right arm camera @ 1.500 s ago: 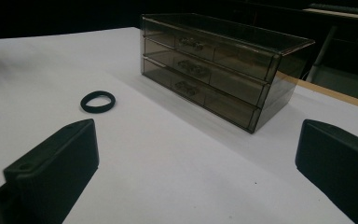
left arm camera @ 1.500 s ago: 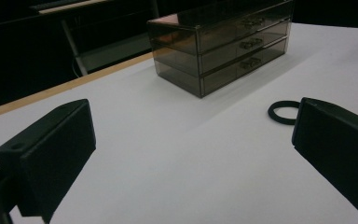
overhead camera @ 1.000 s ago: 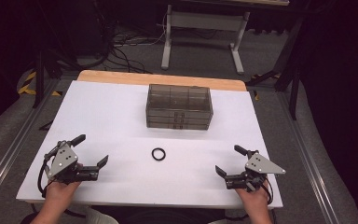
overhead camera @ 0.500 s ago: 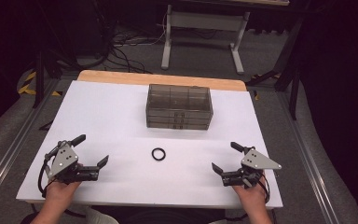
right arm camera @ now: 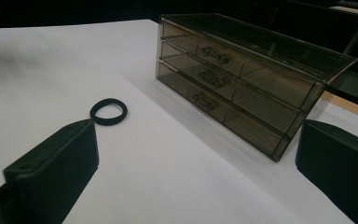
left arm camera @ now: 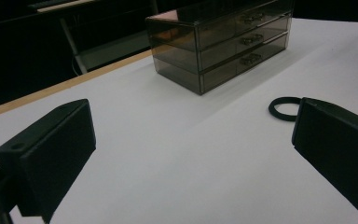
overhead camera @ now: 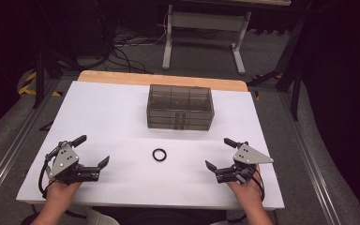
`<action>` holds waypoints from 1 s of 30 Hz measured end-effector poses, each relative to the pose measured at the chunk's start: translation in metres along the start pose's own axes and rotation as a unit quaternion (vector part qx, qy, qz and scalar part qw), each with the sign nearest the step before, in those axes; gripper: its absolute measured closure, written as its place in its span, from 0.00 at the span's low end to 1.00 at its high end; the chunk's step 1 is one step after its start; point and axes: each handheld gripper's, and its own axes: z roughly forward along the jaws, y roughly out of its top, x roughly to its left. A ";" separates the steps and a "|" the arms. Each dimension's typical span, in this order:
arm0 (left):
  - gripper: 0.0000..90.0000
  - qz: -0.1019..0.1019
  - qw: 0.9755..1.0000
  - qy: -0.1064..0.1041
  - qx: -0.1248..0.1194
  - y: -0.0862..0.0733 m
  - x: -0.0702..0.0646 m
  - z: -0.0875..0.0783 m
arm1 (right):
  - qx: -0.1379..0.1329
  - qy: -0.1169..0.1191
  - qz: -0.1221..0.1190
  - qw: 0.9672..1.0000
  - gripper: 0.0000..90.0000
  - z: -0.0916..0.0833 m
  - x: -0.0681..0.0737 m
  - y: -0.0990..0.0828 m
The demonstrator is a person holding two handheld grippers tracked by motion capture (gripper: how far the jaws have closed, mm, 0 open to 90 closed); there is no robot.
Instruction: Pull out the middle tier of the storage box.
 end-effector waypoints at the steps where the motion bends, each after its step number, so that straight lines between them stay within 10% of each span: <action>1: 0.00 0.000 1.000 0.000 0.000 0.000 0.000 0.000 | 0.000 0.001 -0.003 1.000 0.00 0.001 0.000 0.001; 30: 0.00 0.000 1.000 -0.002 0.005 0.000 0.000 0.002 | 0.042 0.022 -0.013 0.999 0.01 0.036 0.000 0.030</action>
